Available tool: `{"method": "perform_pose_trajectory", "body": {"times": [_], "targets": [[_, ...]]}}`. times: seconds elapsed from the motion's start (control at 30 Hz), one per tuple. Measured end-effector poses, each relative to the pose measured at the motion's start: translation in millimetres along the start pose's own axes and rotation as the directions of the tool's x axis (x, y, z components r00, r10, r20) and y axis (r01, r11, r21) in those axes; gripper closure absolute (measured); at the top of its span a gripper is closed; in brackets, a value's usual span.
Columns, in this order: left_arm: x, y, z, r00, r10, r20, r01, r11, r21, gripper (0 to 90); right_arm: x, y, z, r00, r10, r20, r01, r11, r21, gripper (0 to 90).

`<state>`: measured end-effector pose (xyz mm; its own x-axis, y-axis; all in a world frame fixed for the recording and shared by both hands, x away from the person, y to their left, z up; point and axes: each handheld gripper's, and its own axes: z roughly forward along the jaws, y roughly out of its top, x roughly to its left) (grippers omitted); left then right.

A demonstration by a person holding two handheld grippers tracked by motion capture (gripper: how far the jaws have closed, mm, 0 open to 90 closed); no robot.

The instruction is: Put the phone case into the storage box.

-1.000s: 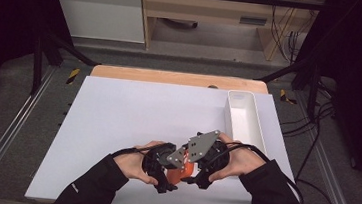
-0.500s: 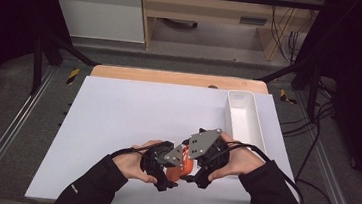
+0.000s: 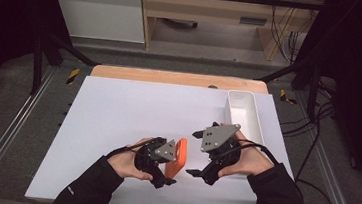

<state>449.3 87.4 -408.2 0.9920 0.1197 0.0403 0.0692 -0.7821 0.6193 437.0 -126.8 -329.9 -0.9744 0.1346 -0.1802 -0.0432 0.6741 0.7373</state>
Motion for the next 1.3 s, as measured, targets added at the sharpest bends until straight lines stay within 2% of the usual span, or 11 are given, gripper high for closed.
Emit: {"method": "perform_pose_trajectory", "body": {"times": [0.23, 0.4, 0.57, 0.83, 1.3], "targets": [[2.1, -6.7, 2.0, 0.9995, -0.032, 0.000, 0.032, 0.9986, -0.041, 15.5, -2.5, -13.3, -4.4, 0.9980, 0.058, 0.028, -0.056, 0.997, -0.058, 2.5], [4.5, -13.7, 2.5, 0.9981, -0.062, 0.007, 0.062, 0.9950, -0.078, 15.4, -3.0, -21.0, -4.2, 0.9960, 0.087, 0.022, -0.085, 0.992, -0.089, 2.5], [5.8, -18.1, 2.3, 0.9964, -0.084, 0.012, 0.084, 0.9919, -0.095, 15.4, -2.8, -24.5, -1.5, 0.9940, 0.107, 0.022, -0.104, 0.989, -0.104, 2.6], [4.2, -17.7, 0.3, 0.9962, -0.087, 0.006, 0.087, 0.9891, -0.119, 15.4, -1.4, -25.8, 7.0, 0.9927, 0.120, -0.006, -0.120, 0.986, -0.115, 3.0], [1.5, -11.8, 2.3, 0.9967, -0.079, 0.020, 0.081, 0.9853, -0.150, 15.5, 0.3, -23.8, 14.4, 0.9898, 0.135, -0.045, -0.140, 0.979, -0.146, 3.9]]}}
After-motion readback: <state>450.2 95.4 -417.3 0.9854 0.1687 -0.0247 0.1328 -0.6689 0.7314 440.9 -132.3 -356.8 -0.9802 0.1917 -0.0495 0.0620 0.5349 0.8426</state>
